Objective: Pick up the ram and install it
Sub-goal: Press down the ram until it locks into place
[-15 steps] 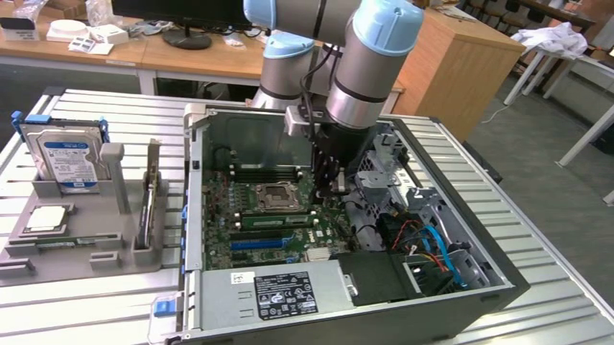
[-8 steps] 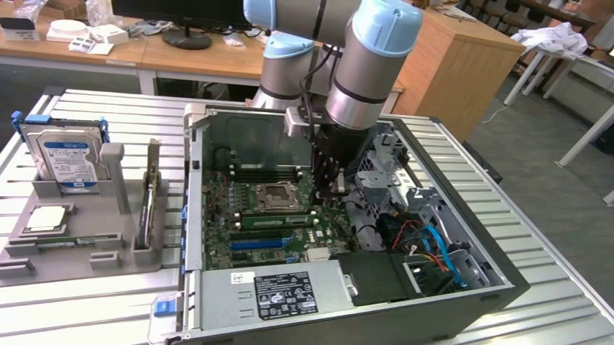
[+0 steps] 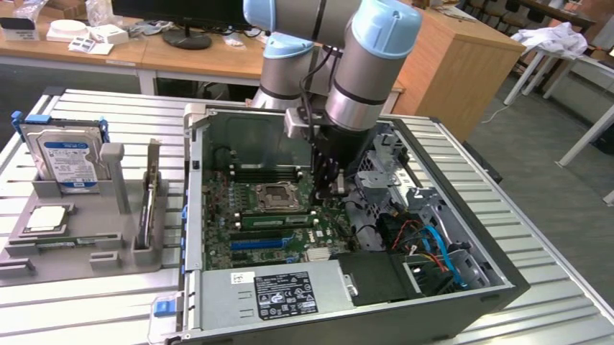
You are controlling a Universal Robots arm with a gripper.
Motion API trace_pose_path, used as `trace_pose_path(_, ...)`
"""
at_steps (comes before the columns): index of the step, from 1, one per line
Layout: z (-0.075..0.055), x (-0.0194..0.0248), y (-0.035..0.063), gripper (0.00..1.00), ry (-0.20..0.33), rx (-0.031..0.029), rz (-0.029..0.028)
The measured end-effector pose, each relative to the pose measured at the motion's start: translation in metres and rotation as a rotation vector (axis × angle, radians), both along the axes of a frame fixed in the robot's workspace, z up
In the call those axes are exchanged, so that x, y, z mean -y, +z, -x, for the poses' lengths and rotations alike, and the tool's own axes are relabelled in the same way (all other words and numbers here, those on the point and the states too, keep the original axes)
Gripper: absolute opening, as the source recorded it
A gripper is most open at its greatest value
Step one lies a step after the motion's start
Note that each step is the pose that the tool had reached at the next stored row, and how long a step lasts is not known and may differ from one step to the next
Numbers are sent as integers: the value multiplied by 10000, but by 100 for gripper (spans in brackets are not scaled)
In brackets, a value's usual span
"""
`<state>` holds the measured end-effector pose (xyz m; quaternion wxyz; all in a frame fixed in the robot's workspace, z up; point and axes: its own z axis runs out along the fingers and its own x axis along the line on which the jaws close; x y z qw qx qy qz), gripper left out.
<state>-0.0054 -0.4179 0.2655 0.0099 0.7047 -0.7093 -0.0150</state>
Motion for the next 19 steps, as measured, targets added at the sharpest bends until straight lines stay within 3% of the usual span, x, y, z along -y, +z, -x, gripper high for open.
trace_pose_path(19,0,0,-57,11,0,0,0)
